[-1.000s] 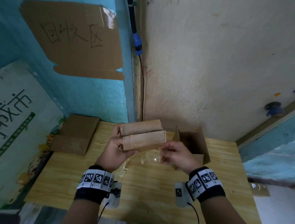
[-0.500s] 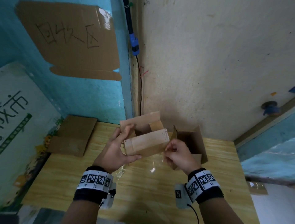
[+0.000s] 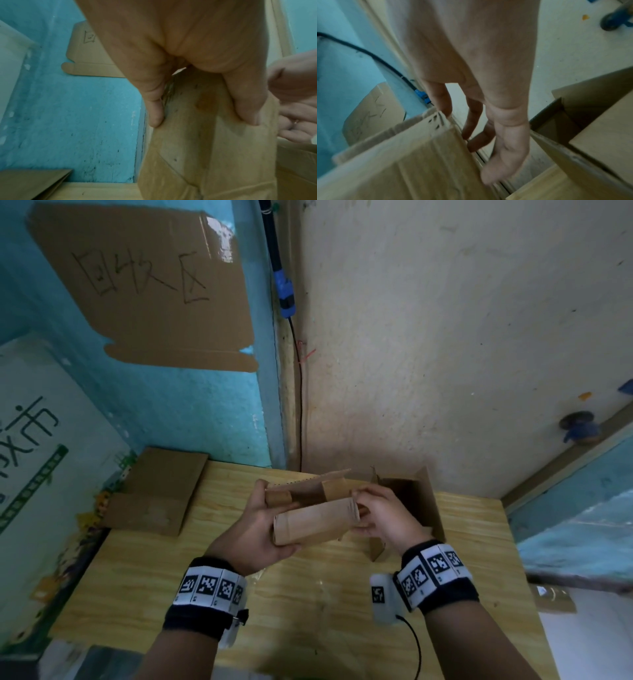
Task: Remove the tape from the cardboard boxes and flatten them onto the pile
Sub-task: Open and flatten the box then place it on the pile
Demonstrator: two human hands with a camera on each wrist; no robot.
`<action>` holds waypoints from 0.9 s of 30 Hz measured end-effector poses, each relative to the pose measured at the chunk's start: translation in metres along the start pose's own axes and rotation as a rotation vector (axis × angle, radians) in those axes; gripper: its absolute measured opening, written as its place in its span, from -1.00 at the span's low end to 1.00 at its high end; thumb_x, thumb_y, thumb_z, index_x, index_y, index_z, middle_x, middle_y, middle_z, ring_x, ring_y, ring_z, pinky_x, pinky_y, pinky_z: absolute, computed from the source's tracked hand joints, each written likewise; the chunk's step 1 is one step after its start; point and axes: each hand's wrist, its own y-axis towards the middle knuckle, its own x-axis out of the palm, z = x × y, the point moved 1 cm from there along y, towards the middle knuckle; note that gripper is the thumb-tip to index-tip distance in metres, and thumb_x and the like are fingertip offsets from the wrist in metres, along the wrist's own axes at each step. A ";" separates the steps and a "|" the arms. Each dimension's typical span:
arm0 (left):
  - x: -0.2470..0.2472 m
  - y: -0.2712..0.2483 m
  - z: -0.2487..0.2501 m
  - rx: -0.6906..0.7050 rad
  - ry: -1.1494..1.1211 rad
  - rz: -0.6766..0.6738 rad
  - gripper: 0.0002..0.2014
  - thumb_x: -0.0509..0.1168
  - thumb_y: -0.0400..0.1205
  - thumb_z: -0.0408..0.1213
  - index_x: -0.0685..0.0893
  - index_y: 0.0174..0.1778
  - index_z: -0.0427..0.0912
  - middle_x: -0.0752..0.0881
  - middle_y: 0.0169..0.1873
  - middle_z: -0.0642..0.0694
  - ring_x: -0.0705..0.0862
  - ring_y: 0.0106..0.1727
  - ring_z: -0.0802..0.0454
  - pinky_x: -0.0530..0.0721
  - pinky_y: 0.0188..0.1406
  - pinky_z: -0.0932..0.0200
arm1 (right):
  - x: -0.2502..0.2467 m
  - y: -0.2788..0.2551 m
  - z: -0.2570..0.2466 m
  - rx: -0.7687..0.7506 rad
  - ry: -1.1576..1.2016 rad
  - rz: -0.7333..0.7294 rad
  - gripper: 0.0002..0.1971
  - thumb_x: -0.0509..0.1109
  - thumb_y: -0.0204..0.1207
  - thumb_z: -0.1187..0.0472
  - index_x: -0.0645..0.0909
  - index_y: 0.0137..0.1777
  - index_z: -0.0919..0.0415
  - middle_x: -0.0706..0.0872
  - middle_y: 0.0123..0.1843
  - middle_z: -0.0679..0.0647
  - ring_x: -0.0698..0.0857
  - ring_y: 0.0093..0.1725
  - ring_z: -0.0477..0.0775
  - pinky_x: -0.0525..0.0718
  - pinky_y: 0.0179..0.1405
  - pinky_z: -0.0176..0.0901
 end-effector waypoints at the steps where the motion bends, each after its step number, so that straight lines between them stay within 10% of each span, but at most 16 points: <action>1: 0.000 0.000 0.001 0.007 0.014 -0.003 -0.40 0.63 0.33 -0.08 0.62 0.30 0.22 0.21 0.32 0.03 0.37 0.42 0.06 0.47 0.54 0.20 | 0.000 -0.001 -0.003 0.049 0.063 -0.025 -0.70 0.48 0.65 0.08 0.59 0.33 0.03 0.71 0.32 0.18 0.75 0.28 0.27 0.81 0.23 0.24; 7: -0.003 0.006 0.018 -0.065 0.040 -0.042 -0.46 0.59 0.38 -0.24 0.45 0.11 0.24 0.10 0.32 0.11 0.35 0.43 -0.02 0.57 0.45 0.02 | 0.007 0.000 -0.012 0.080 -0.034 -0.063 -0.36 0.71 0.36 0.06 0.56 0.42 0.01 0.67 0.35 0.12 0.69 0.31 0.19 0.87 0.10 0.18; 14: 0.006 0.004 0.018 -0.155 -0.010 0.019 -0.25 0.64 0.36 -0.25 0.17 0.11 0.21 0.26 0.29 0.09 0.48 0.32 0.12 0.66 0.21 0.27 | 0.023 0.000 -0.024 -0.022 -0.461 0.061 -0.72 0.67 0.42 0.11 0.67 0.04 0.01 0.77 -0.07 -0.03 0.76 -0.06 -0.06 0.82 -0.02 -0.05; 22: -0.004 -0.001 0.010 -0.139 -0.369 0.141 -0.52 0.44 0.61 -0.39 0.38 0.23 0.17 0.67 0.22 0.13 0.71 0.26 0.07 0.79 0.06 0.08 | 0.019 0.003 -0.024 -0.027 0.168 -0.013 -0.82 0.25 0.79 0.29 0.67 0.23 0.29 0.85 0.12 0.36 0.87 0.11 0.28 0.81 0.25 0.22; 27: -0.006 0.004 0.021 -0.096 -0.518 0.256 -0.37 0.35 0.68 -0.44 0.38 0.53 0.29 0.56 0.34 0.49 0.60 0.42 0.27 0.64 0.29 0.25 | 0.020 0.005 -0.024 -0.123 -0.055 0.060 -0.80 0.45 0.66 0.23 0.65 0.22 0.00 0.79 0.20 0.04 0.74 0.31 0.09 0.70 0.30 -0.04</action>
